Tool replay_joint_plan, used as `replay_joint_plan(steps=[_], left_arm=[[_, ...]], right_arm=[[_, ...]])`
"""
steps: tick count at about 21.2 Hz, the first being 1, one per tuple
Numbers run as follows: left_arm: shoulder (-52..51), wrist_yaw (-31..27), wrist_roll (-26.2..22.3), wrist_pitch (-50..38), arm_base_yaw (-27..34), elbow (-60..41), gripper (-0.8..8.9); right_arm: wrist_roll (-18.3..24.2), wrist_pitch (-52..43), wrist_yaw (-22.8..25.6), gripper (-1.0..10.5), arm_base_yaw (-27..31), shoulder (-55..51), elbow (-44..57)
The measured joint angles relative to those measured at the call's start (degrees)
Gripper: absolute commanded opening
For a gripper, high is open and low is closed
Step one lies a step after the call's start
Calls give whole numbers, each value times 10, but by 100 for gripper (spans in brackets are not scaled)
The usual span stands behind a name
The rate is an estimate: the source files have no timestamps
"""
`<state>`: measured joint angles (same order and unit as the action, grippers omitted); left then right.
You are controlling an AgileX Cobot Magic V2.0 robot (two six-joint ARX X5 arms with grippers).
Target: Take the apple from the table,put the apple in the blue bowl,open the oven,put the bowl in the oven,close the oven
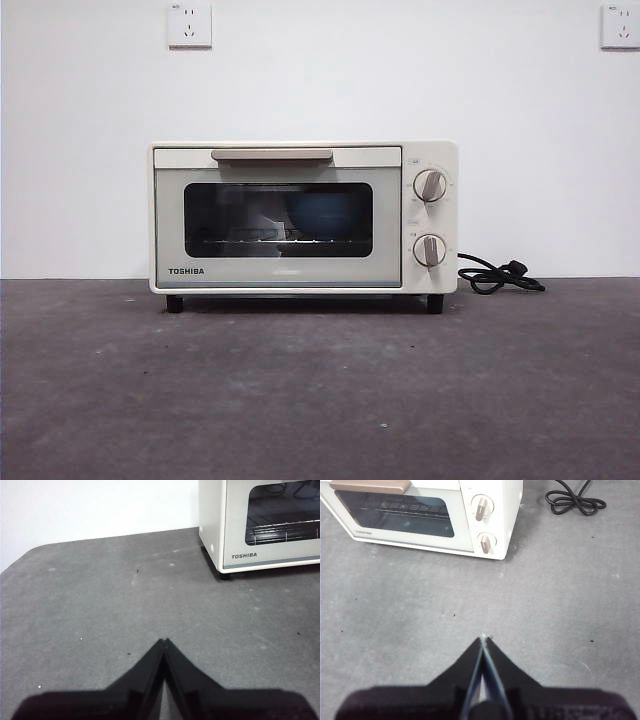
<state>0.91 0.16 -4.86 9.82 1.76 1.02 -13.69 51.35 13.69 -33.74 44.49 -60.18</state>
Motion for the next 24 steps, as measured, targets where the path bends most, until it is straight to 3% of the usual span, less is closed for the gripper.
replay_joint_plan(steps=[2,5,8,10,13,15,21,24], left_arm=[[0,0,0,0,0,0,-4],[0,0,0,0,0,0,-4],[0,0,0,0,0,0,-4],[0,0,0,0,0,0,-4],[0,0,0,0,0,0,-4],[0,0,0,0,0,0,-4],[0,0,0,0,0,0,-4],[0,0,0,0,0,0,-4]], right_arm=[[18,3,11,1,0,0,0],[137,27,85,1,2,-2,0],[194,21,104,1,51,-37,17],[201,-33,86,1,117,-95,69],[188,-205,80,1,247,-231,228],[184,-316,50,1,316,-307,342],[184,-383,-75,1,379,-391,503],[184,-386,-106,1,382,-404,550]])
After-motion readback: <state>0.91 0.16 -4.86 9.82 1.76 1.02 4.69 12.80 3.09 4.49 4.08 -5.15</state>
